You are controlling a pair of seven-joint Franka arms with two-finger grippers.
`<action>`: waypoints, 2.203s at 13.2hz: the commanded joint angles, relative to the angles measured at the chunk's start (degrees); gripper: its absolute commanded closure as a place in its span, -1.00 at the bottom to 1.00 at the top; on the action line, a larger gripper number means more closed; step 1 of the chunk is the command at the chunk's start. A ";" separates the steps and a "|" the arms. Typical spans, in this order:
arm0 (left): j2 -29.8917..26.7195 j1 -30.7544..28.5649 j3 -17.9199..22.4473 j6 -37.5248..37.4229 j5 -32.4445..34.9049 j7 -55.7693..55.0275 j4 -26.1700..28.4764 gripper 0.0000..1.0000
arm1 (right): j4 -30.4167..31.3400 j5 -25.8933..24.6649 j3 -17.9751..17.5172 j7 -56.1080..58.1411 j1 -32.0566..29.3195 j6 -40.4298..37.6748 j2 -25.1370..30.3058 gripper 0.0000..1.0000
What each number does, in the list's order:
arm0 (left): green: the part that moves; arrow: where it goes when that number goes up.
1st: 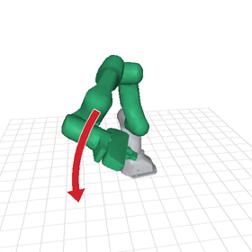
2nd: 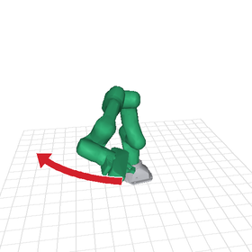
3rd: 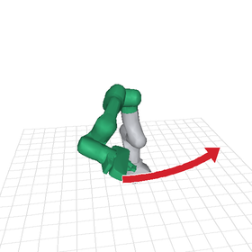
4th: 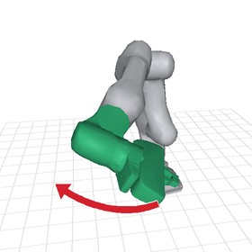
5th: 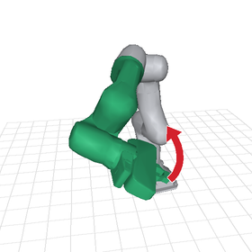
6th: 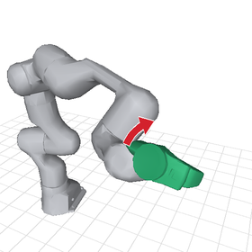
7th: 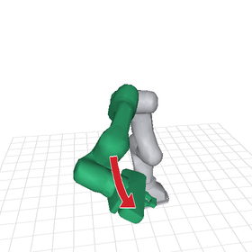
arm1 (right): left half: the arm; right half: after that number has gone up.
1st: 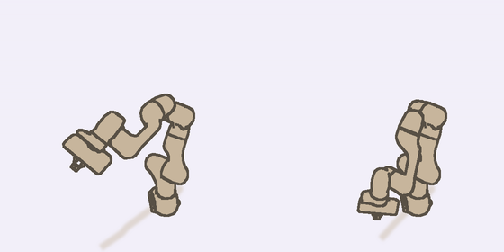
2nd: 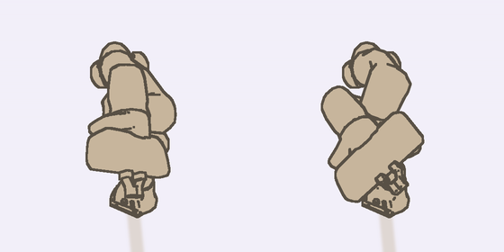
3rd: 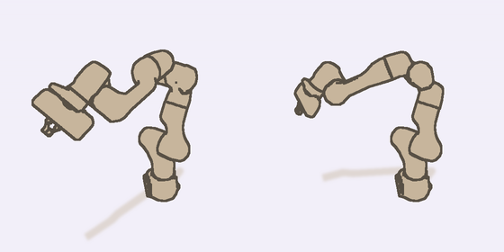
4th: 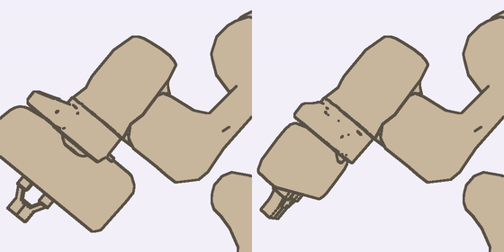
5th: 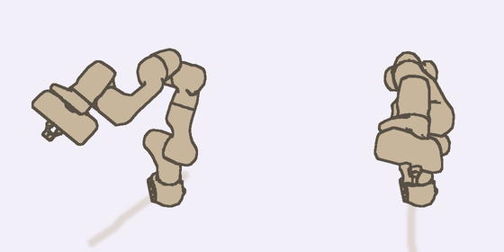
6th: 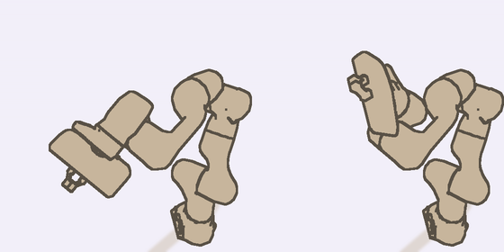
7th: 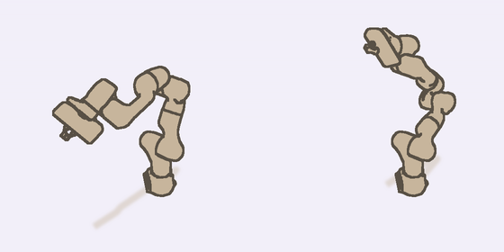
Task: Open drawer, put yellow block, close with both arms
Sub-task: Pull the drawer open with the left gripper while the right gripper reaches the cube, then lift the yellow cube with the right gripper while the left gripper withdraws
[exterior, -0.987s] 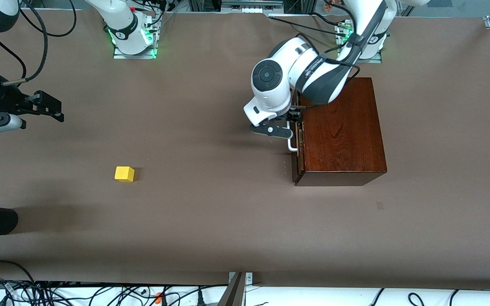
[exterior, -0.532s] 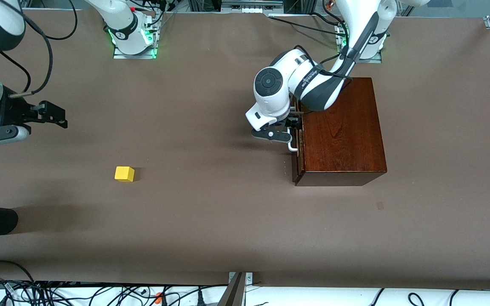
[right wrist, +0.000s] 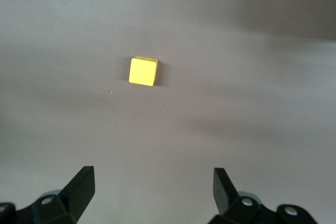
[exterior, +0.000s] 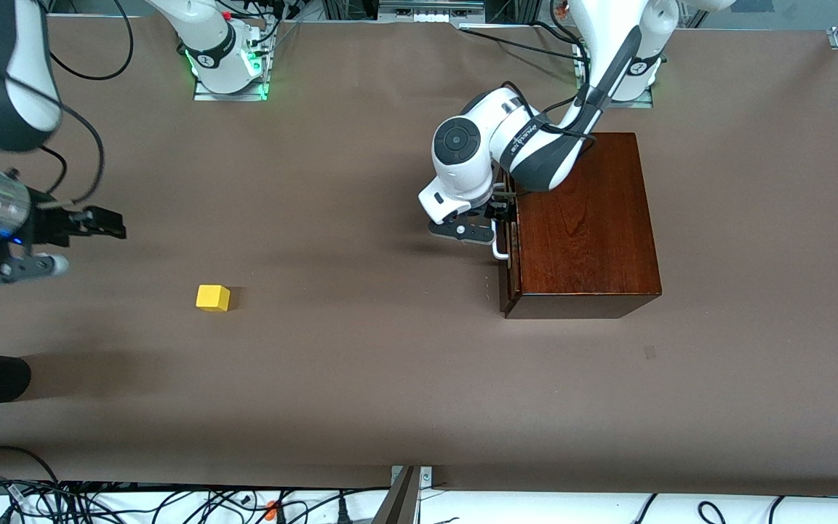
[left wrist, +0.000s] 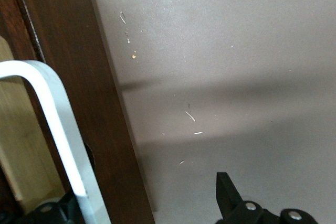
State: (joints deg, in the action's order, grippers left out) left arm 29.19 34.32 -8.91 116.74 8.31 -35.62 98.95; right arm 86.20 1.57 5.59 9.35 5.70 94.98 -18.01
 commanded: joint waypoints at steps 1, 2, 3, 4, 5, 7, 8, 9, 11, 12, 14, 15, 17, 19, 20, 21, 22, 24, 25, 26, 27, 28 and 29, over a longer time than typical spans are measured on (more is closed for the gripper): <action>1.22 2.15 0.29 2.97 0.31 -3.48 -1.21 -1.00 | -0.69 1.50 -1.28 0.41 0.97 5.45 -6.23 -1.00; 1.83 2.94 0.29 3.06 0.22 -4.27 -2.52 -1.00 | 0.62 1.59 -1.29 -0.20 1.76 8.35 -7.64 -1.00; 2.36 3.81 0.21 3.06 0.13 -4.89 -3.84 -1.00 | 2.46 1.59 -1.29 -0.30 2.21 11.86 -8.44 -1.00; 2.97 4.52 0.29 3.06 -0.56 -5.68 -5.16 -1.00 | 4.13 1.59 -1.29 -0.30 2.82 14.76 -9.14 -1.00; 4.02 4.79 0.21 3.06 -2.22 -6.38 -6.31 -1.00 | 5.37 1.59 -1.29 -0.38 3.26 17.31 -10.20 -1.00; 5.61 6.54 0.29 3.06 -4.17 -7.18 -9.11 -1.00 | 7.39 1.77 -1.29 -0.39 3.35 22.06 -12.22 -1.00; 6.14 6.55 0.29 3.06 -4.26 -7.27 -10.26 -1.00 | 8.79 2.12 -1.37 -0.39 3.35 24.52 -13.01 -1.00; 6.32 6.64 0.29 3.06 -4.35 -7.62 -10.53 -1.00 | 10.72 2.12 -1.37 -0.39 3.35 27.24 -13.45 -1.00; 6.67 7.07 0.29 3.14 -5.49 -7.53 -10.62 -1.00 | 14.85 2.12 -1.37 -0.47 3.27 32.52 -13.90 -1.00; 7.19 7.16 0.21 3.32 -5.41 -7.62 -11.67 -1.00 | 15.83 2.38 -1.37 -0.56 3.27 33.76 -14.51 -1.00; 8.42 8.03 0.29 3.32 -5.41 -7.62 -13.78 -1.00 | 15.84 4.66 -1.37 -0.56 3.18 34.13 -15.56 -1.00; 8.78 8.83 0.29 3.32 -5.32 -7.97 -13.79 -1.00 | 15.84 4.84 -1.37 -0.47 3.18 34.21 -16.09 -0.99; 9.04 9.01 0.29 3.32 -5.14 -8.67 -13.87 -1.00 | 15.93 4.85 -1.37 -0.21 3.18 36.05 -17.41 -0.85; 8.95 9.01 0.29 3.23 -5.14 -8.67 -14.49 -1.00 | 15.93 4.85 -1.37 0.40 3.18 37.72 -18.38 -0.46; 8.95 9.01 0.29 2.97 -4.71 -8.59 -15.62 -1.00 | 15.93 4.85 -1.37 0.41 3.18 37.82 -18.55 -0.23; 8.95 9.01 0.38 2.71 -4.53 -8.50 -16.24 -1.00 | 15.93 4.85 -1.37 0.49 3.18 37.82 -18.56 -0.03; 8.69 8.92 0.56 2.53 -4.53 -8.50 -16.34 -1.00 | 15.93 4.85 -1.37 0.58 3.18 37.64 -18.56 0.20; 8.43 8.92 0.91 -0.53 -4.35 -8.33 -16.77 -1.00 | 15.31 4.85 -1.29 1.11 3.18 37.21 -18.03 0.63; 8.43 8.92 1.00 -2.46 -4.26 -8.24 -17.47 -1.00 | 15.05 4.85 -1.29 1.46 3.18 37.03 -17.51 0.82; 8.34 9.01 0.91 -4.66 -3.39 -8.15 -18.17 -1.00 | 14.18 4.76 -1.29 1.55 3.18 35.90 -16.98 0.89; 8.25 9.01 0.82 -6.16 -2.34 -8.15 -19.40 -1.00 | 12.69 4.76 -1.29 1.55 3.18 33.88 -16.37 0.89; 8.25 9.01 0.73 -7.04 -2.24 -8.23 -20.20 -1.00 | 11.37 4.67 -1.20 1.63 3.18 32.38 -15.92 0.89; 8.16 9.01 0.73 -7.83 -2.24 -8.15 -20.55 -1.00 | 10.05 4.67 -1.20 1.64 3.18 30.54 -15.14 0.89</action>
State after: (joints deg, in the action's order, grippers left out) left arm 36.14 42.80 -8.07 111.85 5.68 -42.90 82.19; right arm 98.38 5.34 4.33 9.65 9.05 129.63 -35.45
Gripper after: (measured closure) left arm 0.000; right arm 0.449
